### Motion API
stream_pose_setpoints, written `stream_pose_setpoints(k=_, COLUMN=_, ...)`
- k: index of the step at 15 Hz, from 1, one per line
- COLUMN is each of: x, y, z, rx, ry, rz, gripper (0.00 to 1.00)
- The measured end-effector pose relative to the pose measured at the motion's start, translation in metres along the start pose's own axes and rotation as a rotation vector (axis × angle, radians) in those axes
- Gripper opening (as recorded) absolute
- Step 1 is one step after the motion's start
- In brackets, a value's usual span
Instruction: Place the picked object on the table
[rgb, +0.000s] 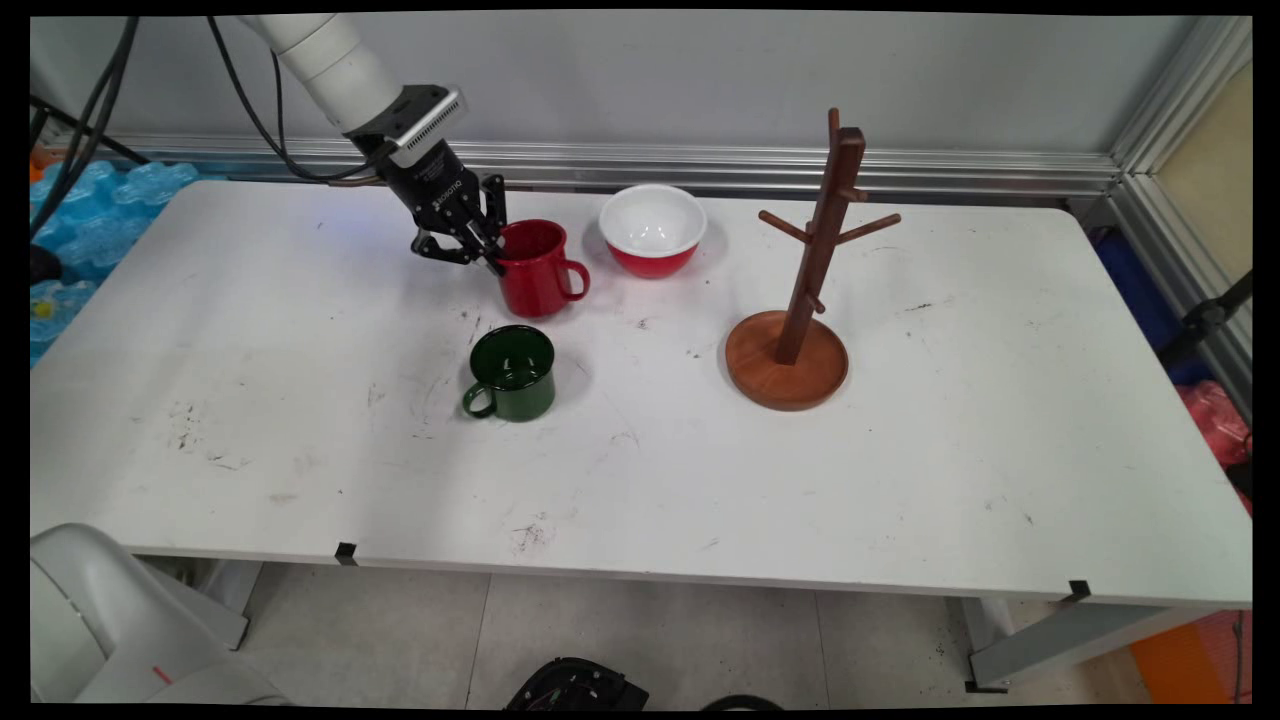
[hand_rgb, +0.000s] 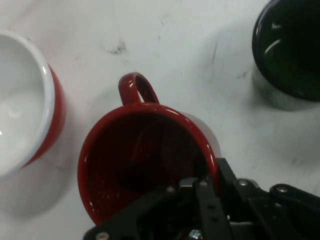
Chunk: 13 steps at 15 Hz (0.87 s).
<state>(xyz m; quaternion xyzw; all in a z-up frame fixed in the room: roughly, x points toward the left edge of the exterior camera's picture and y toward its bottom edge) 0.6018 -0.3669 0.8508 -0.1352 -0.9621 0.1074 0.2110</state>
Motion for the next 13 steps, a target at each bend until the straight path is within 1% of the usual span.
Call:
stream_pose_setpoints(k=4, x=-0.0032, y=-0.0002, z=0.0004, rx=-0.004, ry=-0.018, rz=0.028, gripper=0.00)
stream_pose_setpoints(k=5, x=-0.0037, y=-0.0001, z=0.0004, rx=-0.005, ry=-0.021, rz=0.034, gripper=1.00)
stream_pose_setpoints(k=13, x=-0.0051, y=0.0000, z=0.0006, rx=-0.012, ry=-0.033, rz=0.060, gripper=1.00)
